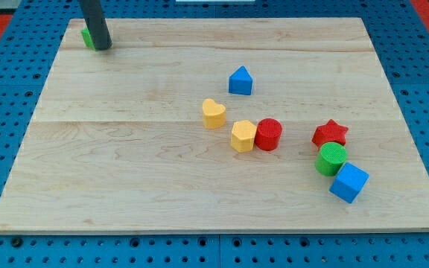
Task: Go and point your hand at the bottom of the yellow hexagon
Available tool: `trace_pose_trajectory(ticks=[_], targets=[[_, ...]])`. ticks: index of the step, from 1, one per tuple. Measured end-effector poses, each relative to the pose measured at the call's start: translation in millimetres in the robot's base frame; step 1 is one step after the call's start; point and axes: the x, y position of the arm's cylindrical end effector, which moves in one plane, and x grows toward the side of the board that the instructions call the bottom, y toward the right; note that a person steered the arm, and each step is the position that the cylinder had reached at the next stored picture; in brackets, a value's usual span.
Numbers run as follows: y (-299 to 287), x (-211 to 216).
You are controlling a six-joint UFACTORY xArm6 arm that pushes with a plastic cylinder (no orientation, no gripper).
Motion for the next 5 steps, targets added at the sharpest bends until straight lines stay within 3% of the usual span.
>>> trace_pose_trajectory(ticks=[2,5], targets=[[49,14],[49,15]])
